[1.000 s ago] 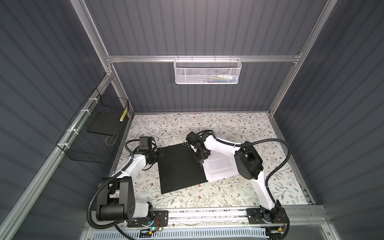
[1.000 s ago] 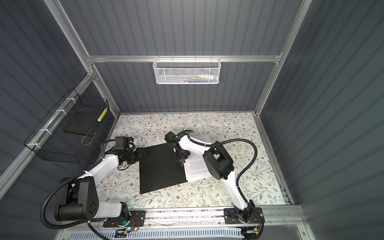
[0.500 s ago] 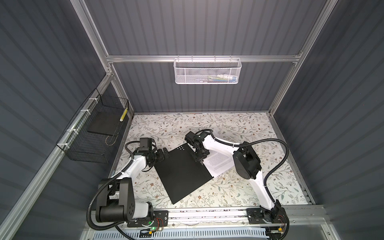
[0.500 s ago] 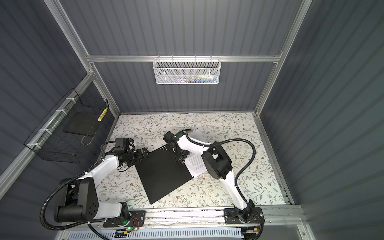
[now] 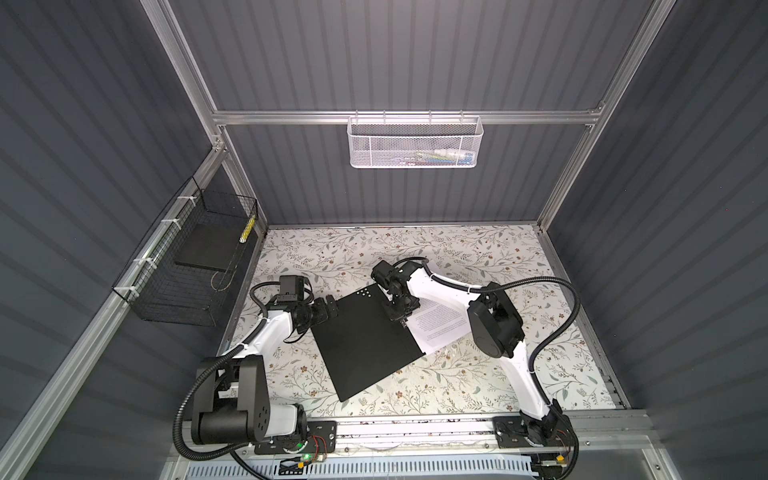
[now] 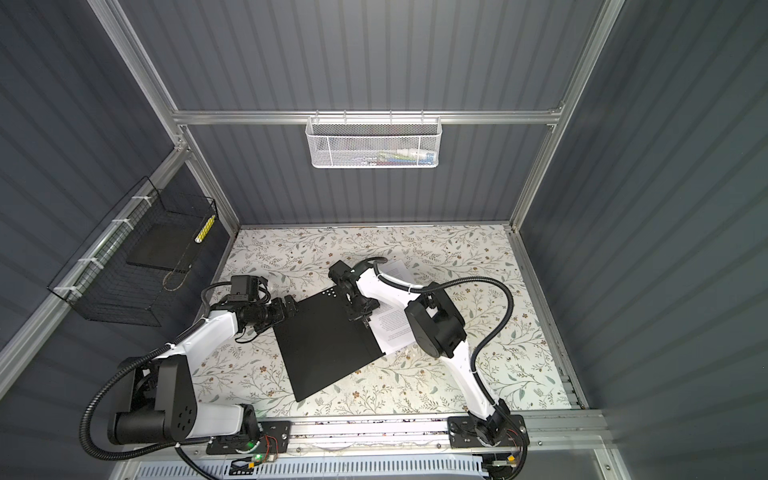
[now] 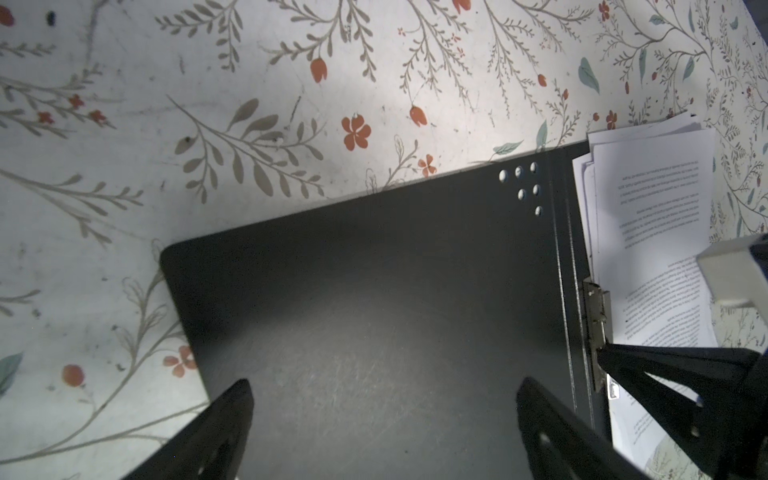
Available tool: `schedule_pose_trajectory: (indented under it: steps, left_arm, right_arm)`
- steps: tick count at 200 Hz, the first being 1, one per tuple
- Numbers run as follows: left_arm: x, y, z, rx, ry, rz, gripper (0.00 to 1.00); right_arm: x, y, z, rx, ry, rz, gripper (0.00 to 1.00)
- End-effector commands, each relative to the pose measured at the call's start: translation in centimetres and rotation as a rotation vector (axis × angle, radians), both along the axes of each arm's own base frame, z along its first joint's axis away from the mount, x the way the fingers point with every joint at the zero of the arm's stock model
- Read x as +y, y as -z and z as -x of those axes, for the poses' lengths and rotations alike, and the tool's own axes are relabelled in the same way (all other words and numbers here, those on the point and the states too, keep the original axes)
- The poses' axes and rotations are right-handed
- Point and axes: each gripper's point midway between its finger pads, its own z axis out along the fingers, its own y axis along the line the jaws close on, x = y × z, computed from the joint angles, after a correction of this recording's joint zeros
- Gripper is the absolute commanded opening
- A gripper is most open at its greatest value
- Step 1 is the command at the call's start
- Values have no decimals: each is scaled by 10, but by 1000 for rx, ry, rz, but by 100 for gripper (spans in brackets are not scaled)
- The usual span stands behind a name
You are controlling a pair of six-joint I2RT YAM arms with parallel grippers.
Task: Put the files into the folder
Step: 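Grasp the folder cover's edge with the left gripper and lift it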
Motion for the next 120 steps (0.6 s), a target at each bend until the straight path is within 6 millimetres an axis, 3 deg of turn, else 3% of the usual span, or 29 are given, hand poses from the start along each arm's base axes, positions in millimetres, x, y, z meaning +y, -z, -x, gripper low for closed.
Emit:
schedule_pose_trajectory:
  steps: [1,46,88,120]
  left_arm:
    - [0,-20,-7,-44,4,5,99]
    - [-4,-16,-11,-62,0,63,99]
    - [-37,-16,-19,-118,110,246,99]
    - [-50,-29,-24,-207,166,327,99]
  right_arm:
    - [-10,-31,-16,-53,61,-50,0]
    - [-36,-70,-31,-117,134,-95,0]
    - [-58,-95,-40,-161,213,-164,0]
    - [-64,-104,-40,-162,239,-212,0]
